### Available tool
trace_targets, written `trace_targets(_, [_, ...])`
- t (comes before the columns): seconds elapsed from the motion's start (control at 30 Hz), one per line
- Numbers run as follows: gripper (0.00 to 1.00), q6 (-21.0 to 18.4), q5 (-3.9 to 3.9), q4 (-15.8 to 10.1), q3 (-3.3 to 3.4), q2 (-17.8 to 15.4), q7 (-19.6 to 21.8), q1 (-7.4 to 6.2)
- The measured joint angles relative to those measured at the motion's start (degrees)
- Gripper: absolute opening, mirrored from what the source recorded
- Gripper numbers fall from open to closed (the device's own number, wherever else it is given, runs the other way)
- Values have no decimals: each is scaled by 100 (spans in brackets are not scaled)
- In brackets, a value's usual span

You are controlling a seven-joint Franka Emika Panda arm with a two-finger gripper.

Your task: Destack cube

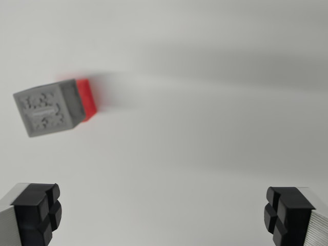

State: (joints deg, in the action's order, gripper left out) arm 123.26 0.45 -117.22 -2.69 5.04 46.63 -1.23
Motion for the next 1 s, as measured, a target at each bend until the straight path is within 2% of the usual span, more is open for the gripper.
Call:
trace_targets(0.53, [100,391,-54,-235,-160,199,61,-343])
trace_targets(1.0, [100,731,-125,-327,-301,489,145,-675])
